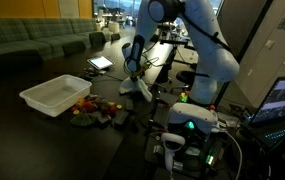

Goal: Pick up the towel on the right, move the objects in front of the storage container to the left

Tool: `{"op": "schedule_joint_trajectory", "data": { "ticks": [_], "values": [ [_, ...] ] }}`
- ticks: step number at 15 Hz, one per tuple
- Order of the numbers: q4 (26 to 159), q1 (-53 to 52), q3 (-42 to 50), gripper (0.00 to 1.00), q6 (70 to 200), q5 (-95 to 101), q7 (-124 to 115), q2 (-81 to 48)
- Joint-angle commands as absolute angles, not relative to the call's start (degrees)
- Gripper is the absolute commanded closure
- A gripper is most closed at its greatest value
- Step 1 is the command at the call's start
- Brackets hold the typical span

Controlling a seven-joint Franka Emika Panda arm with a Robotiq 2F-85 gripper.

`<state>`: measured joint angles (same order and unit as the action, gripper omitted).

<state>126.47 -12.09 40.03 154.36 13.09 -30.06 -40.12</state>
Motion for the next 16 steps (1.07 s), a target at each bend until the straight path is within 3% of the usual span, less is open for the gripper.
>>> {"op": "schedule_joint_trajectory", "data": {
  "ticks": [1, 16],
  "values": [
    [130.3, -16.9, 43.8, 0.96, 153.1, 15.5, -34.0, -40.1],
    [143.4, -22.2, 25.8, 0.96, 149.4, 20.6, -26.6, -33.3]
  ]
}}
